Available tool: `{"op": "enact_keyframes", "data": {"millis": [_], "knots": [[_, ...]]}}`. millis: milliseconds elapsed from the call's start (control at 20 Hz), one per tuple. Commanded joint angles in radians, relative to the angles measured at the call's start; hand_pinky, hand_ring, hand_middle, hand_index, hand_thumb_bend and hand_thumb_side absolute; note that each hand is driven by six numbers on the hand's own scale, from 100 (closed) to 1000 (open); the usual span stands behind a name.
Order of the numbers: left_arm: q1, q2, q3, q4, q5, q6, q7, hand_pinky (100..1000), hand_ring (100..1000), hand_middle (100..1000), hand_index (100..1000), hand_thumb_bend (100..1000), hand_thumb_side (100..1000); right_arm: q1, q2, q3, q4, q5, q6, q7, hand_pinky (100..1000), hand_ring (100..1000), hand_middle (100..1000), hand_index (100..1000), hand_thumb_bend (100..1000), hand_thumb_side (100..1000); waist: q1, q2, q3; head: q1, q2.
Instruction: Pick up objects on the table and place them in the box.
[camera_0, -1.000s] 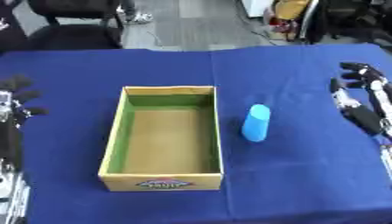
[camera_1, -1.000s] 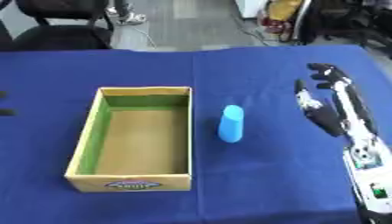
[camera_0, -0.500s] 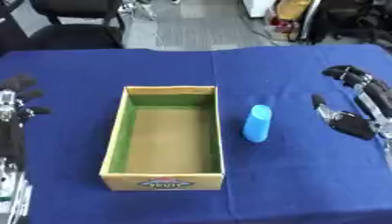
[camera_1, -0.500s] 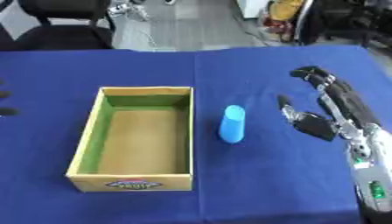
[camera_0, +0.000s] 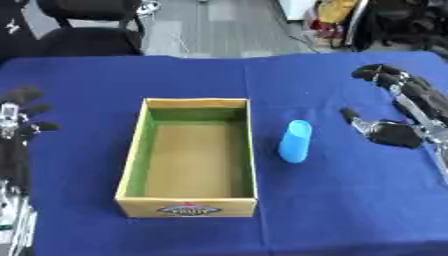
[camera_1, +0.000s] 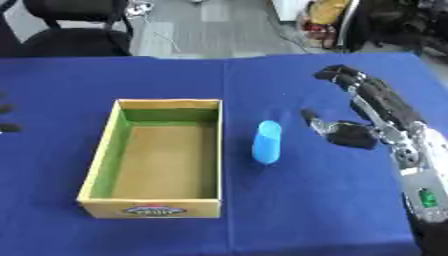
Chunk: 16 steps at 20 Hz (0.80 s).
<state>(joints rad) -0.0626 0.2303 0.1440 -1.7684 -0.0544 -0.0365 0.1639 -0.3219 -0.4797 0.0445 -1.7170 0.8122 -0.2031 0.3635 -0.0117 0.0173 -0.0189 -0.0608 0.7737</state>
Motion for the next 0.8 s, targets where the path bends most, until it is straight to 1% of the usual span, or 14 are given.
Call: {"op": "enact_keyframes", "data": {"millis": [50,300,650,800], "knots": [[-0.009,0.012,-0.004,-0.010,0.003,-0.002,-0.005,557,716,790,874,517,1000,-0.054,-0.043,0.029,0.048,-0.022,-0.035,0.040,777,839,876,918,447,696,0.000,-0.009,0.002,-0.004,-0.004],[-0.008,0.011,-0.007,-0.007,0.004,-0.002,-0.009,557,716,789,873,515,1000,-0.119,-0.047,0.065,0.142,-0.037,-0.077,0.076,779,847,886,923,491,707,0.001,-0.009,0.002,-0.008,-0.004],[-0.007,0.010,-0.010,-0.005,0.004,-0.001,-0.015,558,716,790,873,513,1000,-0.221,-0.043,0.108,0.289,-0.062,-0.128,0.114,778,833,881,927,513,697,0.002,-0.011,0.004,-0.013,-0.004],[-0.007,0.010,-0.012,-0.004,0.005,-0.001,-0.016,558,712,788,872,512,1000,-0.251,-0.044,0.122,0.344,-0.079,-0.149,0.124,777,830,879,929,515,695,0.003,-0.011,0.005,-0.015,-0.004]]}}
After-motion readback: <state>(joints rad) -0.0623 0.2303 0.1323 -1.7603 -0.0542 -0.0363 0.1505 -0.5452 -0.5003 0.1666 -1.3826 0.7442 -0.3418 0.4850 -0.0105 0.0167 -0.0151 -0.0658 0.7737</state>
